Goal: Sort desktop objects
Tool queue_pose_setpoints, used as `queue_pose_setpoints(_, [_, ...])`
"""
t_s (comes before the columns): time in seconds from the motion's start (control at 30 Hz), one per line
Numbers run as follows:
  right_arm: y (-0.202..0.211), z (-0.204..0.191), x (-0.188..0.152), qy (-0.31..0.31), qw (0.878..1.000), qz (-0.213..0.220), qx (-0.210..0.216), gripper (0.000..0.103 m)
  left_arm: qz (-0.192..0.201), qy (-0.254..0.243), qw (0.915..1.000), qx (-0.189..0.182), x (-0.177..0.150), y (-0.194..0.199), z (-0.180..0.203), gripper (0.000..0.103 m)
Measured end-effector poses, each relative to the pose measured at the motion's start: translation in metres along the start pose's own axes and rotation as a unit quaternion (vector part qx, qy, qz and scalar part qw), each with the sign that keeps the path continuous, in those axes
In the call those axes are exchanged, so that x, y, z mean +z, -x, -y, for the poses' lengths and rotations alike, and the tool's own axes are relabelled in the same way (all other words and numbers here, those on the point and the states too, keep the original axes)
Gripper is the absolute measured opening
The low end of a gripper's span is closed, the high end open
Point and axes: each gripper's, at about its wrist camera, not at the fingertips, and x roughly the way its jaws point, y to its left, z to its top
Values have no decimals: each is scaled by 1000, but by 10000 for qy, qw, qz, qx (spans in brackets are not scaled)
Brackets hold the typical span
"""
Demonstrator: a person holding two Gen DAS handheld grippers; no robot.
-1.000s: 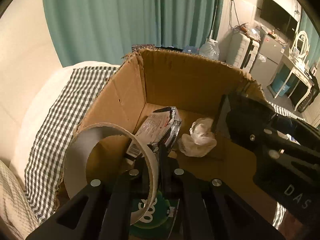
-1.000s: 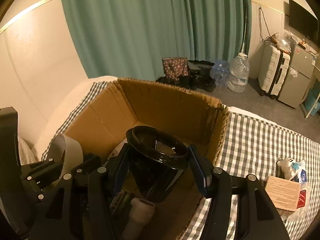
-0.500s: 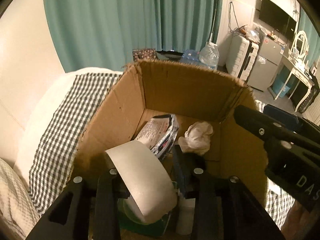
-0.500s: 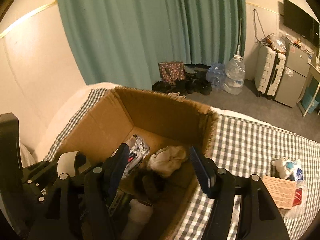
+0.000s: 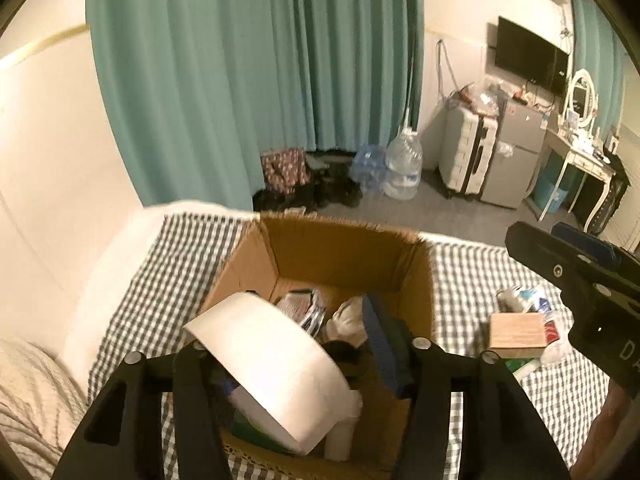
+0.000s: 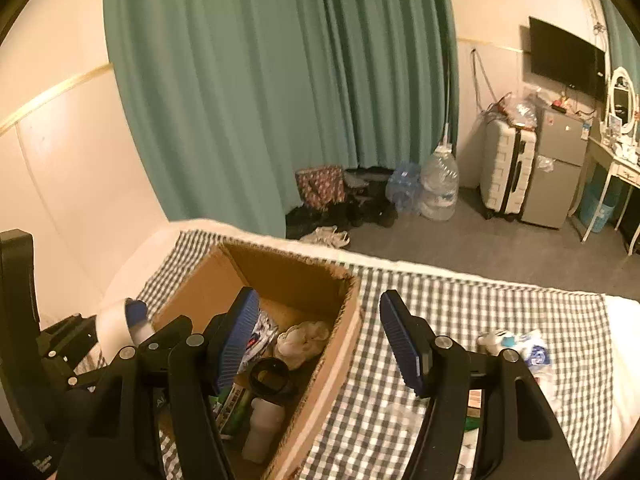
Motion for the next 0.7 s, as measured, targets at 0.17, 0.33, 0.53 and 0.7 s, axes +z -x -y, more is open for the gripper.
queue_pose_setpoints(0.17, [35,7,6,-24,9998,198,-95,63,304,-104,9995,-50,10,34,13,67])
queue_pose_setpoints(0.33, [73,18,10,-97,9989,411,-181,67,587,-202,9980,-88,19,67,26,72])
queue_pose_setpoints(0.53, [117,33,10,-210,9971,657,-322,72,982,-249,9947,-150,26,103,41,94])
queue_pose_setpoints(0.7, [153,51,6,-319,9950,827,-464,74,1152,-127,9928,-313,30,127,54,96])
